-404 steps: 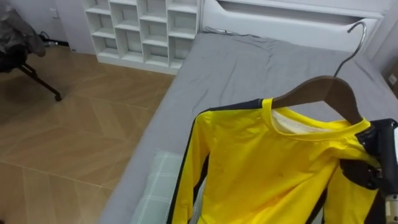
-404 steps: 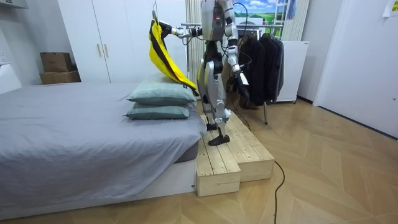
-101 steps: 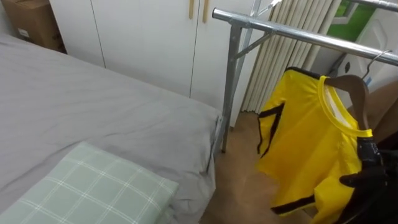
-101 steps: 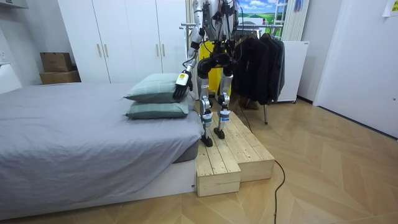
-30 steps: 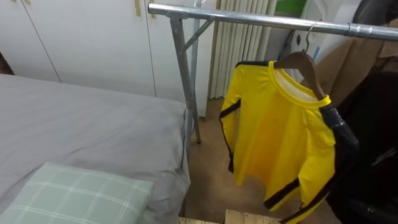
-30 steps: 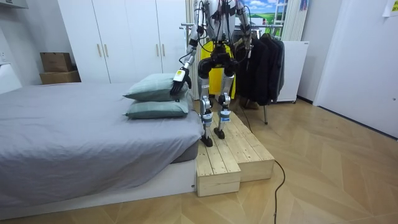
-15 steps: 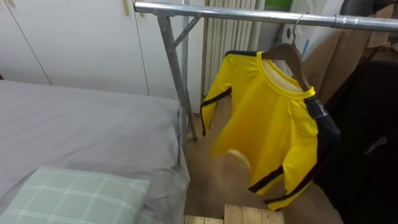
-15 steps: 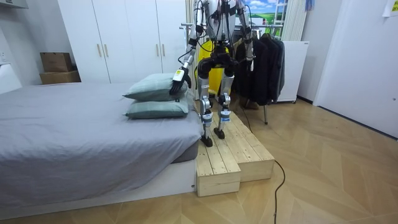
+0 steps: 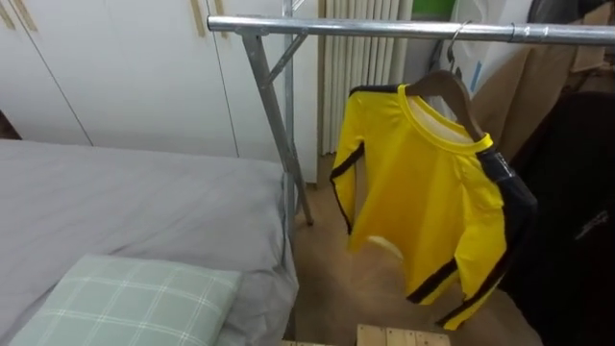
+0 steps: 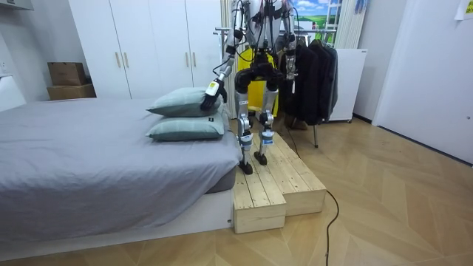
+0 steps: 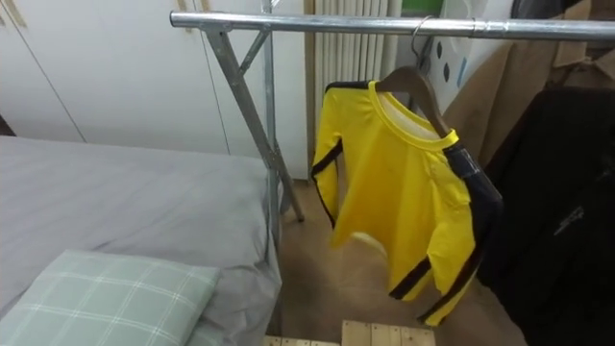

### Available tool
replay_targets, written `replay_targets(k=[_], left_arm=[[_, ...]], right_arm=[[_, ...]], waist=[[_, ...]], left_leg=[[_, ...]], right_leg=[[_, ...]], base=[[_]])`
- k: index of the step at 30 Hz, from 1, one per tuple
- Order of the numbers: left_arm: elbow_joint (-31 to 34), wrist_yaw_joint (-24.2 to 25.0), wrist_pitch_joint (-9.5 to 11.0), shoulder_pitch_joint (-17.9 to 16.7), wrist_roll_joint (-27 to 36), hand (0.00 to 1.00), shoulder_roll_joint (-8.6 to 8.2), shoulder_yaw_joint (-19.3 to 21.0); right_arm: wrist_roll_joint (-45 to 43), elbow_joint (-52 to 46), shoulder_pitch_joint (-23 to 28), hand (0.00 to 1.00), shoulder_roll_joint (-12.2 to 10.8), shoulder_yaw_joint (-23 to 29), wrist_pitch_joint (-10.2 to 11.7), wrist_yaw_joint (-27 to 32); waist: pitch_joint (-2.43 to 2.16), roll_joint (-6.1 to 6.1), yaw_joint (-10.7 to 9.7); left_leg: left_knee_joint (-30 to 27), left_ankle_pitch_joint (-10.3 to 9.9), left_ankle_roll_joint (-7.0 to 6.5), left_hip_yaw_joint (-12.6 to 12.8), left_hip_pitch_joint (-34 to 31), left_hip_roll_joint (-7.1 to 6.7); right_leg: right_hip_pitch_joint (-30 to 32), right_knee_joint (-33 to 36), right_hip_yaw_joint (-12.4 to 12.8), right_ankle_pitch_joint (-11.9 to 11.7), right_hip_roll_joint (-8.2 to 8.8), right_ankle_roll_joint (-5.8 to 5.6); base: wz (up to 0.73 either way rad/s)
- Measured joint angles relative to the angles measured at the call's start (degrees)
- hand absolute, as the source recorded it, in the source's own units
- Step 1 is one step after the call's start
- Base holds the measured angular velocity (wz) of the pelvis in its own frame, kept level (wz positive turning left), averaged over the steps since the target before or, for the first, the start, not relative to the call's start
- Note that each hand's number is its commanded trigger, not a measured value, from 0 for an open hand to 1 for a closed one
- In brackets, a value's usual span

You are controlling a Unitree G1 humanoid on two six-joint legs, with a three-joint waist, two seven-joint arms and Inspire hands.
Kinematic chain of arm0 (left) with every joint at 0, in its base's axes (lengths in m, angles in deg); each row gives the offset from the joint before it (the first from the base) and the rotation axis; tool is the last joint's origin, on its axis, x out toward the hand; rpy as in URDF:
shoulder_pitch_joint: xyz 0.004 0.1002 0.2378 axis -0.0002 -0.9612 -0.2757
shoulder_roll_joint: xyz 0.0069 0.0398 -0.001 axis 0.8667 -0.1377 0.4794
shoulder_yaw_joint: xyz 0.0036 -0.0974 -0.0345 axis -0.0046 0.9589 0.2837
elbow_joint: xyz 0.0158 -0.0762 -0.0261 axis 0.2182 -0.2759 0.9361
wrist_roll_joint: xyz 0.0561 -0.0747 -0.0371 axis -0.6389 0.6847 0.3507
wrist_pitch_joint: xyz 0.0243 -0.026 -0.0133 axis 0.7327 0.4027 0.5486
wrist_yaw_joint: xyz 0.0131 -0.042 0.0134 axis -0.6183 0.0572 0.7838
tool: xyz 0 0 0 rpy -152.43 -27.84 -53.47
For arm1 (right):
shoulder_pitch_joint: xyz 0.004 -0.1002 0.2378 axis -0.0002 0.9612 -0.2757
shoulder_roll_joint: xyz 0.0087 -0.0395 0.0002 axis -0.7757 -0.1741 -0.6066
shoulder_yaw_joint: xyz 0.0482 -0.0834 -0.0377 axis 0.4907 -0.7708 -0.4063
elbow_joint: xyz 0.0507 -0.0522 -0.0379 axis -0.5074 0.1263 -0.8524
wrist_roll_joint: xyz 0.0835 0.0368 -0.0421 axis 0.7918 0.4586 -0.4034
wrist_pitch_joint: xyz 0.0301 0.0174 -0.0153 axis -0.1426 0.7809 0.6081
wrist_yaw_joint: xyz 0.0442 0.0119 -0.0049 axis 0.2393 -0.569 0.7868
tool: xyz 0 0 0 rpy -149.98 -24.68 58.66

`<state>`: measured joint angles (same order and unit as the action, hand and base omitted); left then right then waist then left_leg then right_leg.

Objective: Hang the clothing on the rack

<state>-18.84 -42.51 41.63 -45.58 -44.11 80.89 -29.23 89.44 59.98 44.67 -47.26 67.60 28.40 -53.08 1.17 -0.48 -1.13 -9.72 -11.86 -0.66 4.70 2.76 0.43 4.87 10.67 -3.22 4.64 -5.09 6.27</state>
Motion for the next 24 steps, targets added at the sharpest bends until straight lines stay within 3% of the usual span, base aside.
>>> replay_targets(k=[9, 24], left_arm=[[-1.51, 1.57, 0.98, 0.20, -0.19, 0.00, -0.33, -0.11], [-1.54, 2.72, 1.08, 0.26, -1.26, 0.00, -0.30, -0.09]], right_arm=[[-1.74, 2.34, 0.07, 0.00, -0.78, -1.70, 0.13, 3.23], [-0.83, 4.93, -1.20, 0.00, -0.76, -3.70, -0.35, 2.57]], waist=[[-0.30, 0.56, 1.10], [-0.13, 0.71, 1.77]], left_leg=[[0.20, -0.08, -0.12, 0.01, 0.85, -0.05], [0.20, -0.14, -0.20, -0.09, 0.63, -0.05]], right_leg=[[-0.10, 0.05, 0.14, 0.10, 0.01, -0.09], [-0.62, -0.13, -0.11, 0.14, 0.06, -0.11]], base=[[0.00], [0.00]])
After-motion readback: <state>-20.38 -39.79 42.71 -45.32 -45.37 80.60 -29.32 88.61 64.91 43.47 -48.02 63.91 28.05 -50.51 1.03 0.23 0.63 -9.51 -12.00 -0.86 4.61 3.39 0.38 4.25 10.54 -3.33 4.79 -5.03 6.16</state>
